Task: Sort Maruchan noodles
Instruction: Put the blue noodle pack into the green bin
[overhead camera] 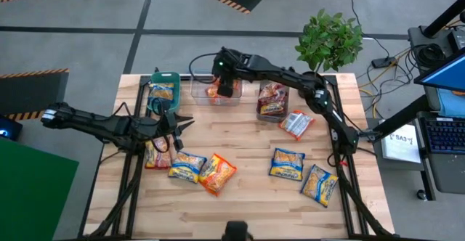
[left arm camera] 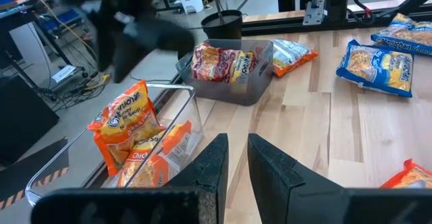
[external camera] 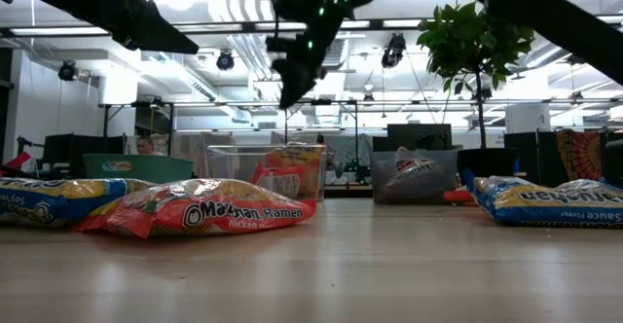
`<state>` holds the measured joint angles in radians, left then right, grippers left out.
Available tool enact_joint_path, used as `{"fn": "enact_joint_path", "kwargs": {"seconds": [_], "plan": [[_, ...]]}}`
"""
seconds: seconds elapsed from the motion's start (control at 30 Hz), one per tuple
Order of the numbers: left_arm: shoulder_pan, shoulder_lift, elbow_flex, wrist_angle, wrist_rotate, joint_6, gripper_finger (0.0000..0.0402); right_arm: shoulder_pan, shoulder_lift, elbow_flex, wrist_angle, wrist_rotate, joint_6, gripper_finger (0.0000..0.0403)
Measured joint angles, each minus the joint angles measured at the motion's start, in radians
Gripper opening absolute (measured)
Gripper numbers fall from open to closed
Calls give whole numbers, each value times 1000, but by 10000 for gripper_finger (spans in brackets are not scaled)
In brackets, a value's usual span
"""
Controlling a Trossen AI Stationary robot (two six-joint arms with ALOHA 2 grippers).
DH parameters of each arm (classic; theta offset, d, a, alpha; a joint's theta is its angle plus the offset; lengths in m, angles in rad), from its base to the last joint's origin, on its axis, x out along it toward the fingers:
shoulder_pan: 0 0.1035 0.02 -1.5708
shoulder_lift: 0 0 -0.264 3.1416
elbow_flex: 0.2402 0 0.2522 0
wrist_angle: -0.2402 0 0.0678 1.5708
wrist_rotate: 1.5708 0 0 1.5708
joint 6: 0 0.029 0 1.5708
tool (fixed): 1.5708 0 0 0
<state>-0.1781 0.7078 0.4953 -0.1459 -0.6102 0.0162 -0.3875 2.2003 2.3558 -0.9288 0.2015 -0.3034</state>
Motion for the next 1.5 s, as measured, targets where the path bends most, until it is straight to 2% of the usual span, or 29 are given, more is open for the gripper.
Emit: {"fn": "enact_joint_path", "kwargs": {"seconds": [0.13,0.4,0.53,0.8,0.97,1.13,1.37,1.5], "plan": [[0,0,0,1,0,-6,40,49,-33,0,-83,-95,82,144],[0,0,0,4,26,-35,40,222,-42,-3,-192,-105,150,133],[0,0,0,4,79,-50,40,322,-42,-16,-195,-99,166,122],[0,0,0,4,80,-72,40,498,-42,-94,-160,-98,212,101],[0,0,0,4,82,-88,40,574,-46,-223,-64,-97,195,88],[0,0,0,4,133,-120,40,607,-90,-381,44,-96,154,73],[0,16,0,4,191,-223,40,605,-225,-665,301,-93,170,60],[-3,62,-3,6,251,-322,40,604,-333,-851,506,-82,161,59]]}}
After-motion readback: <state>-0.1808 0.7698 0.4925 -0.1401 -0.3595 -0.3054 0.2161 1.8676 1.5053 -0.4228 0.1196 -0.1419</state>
